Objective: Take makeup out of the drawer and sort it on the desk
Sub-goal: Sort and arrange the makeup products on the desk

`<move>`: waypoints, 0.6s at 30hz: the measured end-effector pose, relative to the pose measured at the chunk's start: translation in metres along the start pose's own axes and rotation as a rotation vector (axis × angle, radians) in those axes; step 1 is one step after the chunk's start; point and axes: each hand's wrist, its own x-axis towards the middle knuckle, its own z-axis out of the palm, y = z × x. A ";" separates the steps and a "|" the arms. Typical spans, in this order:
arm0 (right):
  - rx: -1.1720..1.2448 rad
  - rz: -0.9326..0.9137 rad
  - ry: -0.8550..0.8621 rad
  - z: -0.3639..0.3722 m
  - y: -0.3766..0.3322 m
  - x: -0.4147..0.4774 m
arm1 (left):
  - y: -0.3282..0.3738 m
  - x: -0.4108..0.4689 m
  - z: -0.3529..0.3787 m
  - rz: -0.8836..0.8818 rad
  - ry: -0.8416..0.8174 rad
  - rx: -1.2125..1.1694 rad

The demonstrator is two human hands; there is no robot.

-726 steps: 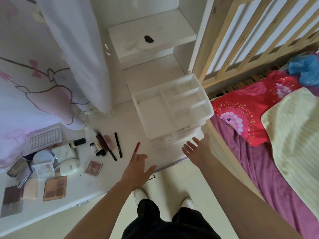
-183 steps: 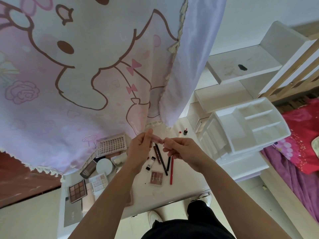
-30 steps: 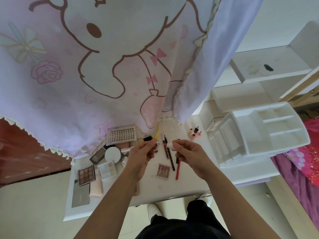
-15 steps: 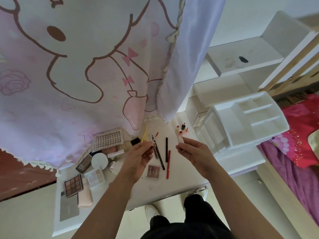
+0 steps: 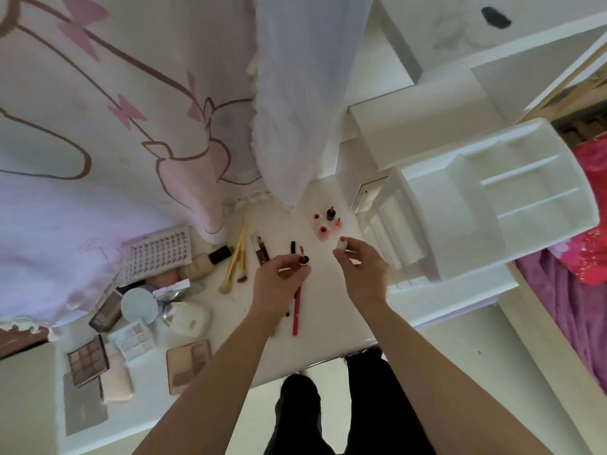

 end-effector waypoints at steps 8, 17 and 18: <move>-0.089 -0.012 0.058 0.021 0.050 0.022 | -0.023 0.037 0.033 0.205 0.051 0.514; -0.200 -0.054 0.123 0.030 0.055 0.039 | -0.032 0.069 0.056 0.269 0.070 0.631; -0.209 -0.058 0.119 0.030 0.056 0.039 | -0.031 0.069 0.059 0.268 0.067 0.640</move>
